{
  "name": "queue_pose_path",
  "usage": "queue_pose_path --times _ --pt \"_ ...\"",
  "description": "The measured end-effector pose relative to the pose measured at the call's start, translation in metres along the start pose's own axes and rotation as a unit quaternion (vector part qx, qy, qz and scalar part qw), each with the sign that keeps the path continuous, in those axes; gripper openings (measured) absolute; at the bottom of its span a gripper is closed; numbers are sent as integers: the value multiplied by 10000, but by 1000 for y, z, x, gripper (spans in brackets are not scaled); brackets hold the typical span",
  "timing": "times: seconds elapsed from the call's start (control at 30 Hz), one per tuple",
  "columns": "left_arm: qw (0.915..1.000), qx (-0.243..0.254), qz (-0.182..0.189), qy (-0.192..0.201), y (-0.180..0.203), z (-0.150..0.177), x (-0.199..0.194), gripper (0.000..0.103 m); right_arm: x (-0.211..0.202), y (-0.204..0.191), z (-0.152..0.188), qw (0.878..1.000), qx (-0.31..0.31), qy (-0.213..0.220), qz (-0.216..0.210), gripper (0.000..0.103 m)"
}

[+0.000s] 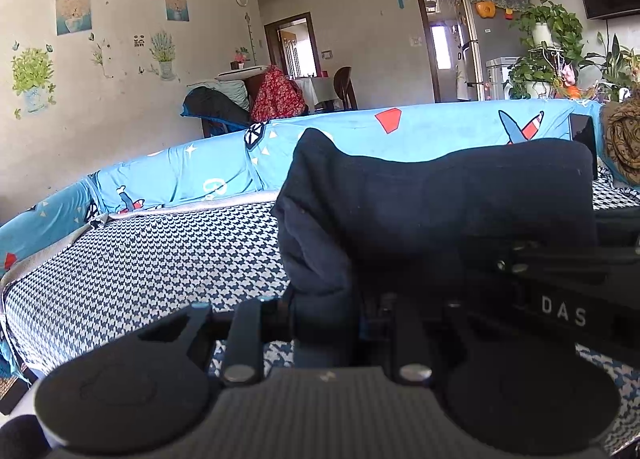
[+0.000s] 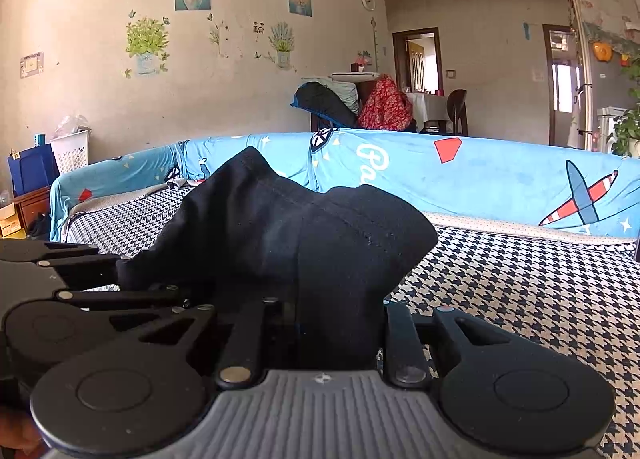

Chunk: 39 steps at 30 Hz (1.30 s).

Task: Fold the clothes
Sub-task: 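Lift the folded black shirt off the bedspread with both tools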

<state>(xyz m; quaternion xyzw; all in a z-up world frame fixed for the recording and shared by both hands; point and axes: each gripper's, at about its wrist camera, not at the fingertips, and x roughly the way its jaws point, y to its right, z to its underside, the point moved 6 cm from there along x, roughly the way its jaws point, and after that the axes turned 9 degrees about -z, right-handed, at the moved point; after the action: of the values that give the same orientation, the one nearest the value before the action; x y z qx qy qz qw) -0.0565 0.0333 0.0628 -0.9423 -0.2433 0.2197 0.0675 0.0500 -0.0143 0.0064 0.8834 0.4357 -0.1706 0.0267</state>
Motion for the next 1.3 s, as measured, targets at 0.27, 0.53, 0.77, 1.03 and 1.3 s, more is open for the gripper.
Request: queue_pose_path --times 0.27,0.53,0.77,1.03,1.3 --pt "9998 55 141 103 0 3 -19 23 -25 -7 10 9997 62 172 146 20" --pt "9993 77 280 217 -7 7 -35 23 -43 -19 12 9991 43 246 340 20" --pt "9991 -8 310 304 -17 5 -41 23 -50 -29 9 9987 9 290 426 20" --pt "9986 -238 312 354 -32 2 -40 23 -47 -41 -2 9983 -136 306 468 20" --pt "9979 -409 295 413 -51 -7 -34 23 -38 -54 -13 9980 -287 333 456 20"
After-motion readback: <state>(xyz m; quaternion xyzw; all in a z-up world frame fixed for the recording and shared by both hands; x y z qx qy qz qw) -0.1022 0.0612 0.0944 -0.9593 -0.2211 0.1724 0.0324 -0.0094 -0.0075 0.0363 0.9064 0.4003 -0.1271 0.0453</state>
